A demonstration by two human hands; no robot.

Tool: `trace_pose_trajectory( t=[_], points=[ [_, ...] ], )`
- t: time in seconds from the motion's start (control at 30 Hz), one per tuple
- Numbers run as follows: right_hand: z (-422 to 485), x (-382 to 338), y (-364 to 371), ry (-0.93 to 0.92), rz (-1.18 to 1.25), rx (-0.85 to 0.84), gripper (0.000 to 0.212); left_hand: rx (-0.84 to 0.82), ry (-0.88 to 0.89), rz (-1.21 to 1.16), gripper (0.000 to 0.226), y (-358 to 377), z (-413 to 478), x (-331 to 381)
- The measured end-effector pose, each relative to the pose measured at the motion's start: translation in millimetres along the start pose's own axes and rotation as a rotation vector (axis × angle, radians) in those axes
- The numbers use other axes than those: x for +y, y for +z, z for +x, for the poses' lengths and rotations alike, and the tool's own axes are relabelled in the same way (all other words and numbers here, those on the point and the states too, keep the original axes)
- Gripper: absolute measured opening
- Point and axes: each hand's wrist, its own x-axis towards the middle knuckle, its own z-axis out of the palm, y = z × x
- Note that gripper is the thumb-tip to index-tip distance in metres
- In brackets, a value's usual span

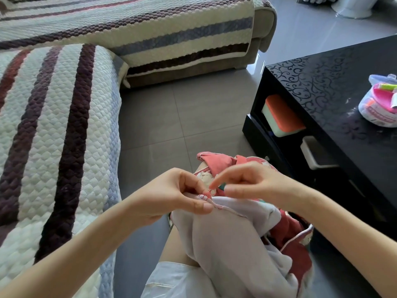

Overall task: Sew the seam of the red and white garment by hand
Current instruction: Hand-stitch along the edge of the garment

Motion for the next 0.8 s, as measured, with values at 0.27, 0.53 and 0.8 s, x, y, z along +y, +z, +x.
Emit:
trace_pose_trajectory(
  t=[0.27,0.53,0.8],
  points=[
    [-3,5,6,-0.063,0.079,0.131,0.007,-0.013,-0.005,0.004,0.010,-2,-3,3],
    [-9,-22,-12,-0.156,0.235,0.211,0.013,-0.020,-0.024,0.081,0.007,-5,-3,8],
    [-8,-38,-11,-0.146,0.276,0.315,0.011,-0.019,0.026,0.130,0.008,-3,-4,12]
  ],
)
